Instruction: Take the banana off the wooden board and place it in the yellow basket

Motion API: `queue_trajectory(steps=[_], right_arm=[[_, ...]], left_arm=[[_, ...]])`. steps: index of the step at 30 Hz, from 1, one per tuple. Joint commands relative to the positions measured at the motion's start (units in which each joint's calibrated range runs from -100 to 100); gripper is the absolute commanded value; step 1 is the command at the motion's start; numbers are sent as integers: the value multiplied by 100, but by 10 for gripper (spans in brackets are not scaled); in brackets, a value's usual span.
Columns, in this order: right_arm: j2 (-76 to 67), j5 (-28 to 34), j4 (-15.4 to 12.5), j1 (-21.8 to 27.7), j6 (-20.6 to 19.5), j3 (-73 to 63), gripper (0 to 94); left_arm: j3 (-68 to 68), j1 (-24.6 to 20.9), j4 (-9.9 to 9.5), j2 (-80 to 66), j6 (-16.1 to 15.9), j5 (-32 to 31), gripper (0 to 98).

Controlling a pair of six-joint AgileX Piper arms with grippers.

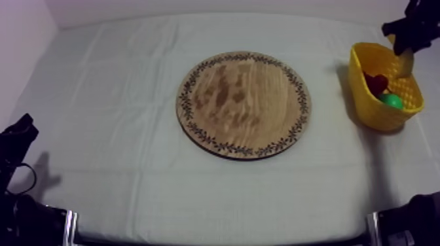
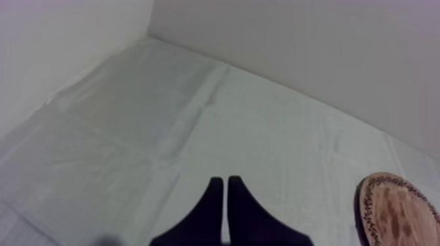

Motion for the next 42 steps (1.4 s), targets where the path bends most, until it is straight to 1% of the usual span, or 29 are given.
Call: queue_trajectory(steps=[1, 10, 15, 17, 21, 23, 26, 29, 36, 39, 42], right_arm=[[115, -58, 13, -12, -44, 68, 273], [807, -731, 181, 50, -293, 527, 291], [1184, -1028, 216, 129, -357, 598, 325], [1290, -1118, 209, 153, -344, 574, 376], [1413, -1259, 228, 165, -333, 545, 561], [1440, -1284, 232, 158, -336, 555, 639], [1443, -1275, 210, 145, -335, 580, 721], [1376, -1251, 177, 120, -330, 624, 770], [965, -1208, 75, 41, -331, 776, 827], [679, -1199, 26, 17, -327, 867, 807], [305, -1217, -23, -9, -284, 1005, 762]], left_arm=[[3, 1, 3, 0, 0, -1, 1], [3, 1, 3, 0, 0, -1, 1], [3, 1, 3, 0, 0, -1, 1], [3, 1, 3, 0, 0, -1, 1], [3, 1, 3, 0, 0, -1, 1], [3, 1, 3, 0, 0, -1, 1], [3, 1, 3, 0, 0, -1, 1], [3, 1, 3, 0, 0, -1, 1], [3, 1, 3, 0, 0, -1, 1], [3, 1, 3, 0, 0, -1, 1], [3, 1, 3, 0, 0, -1, 1]])
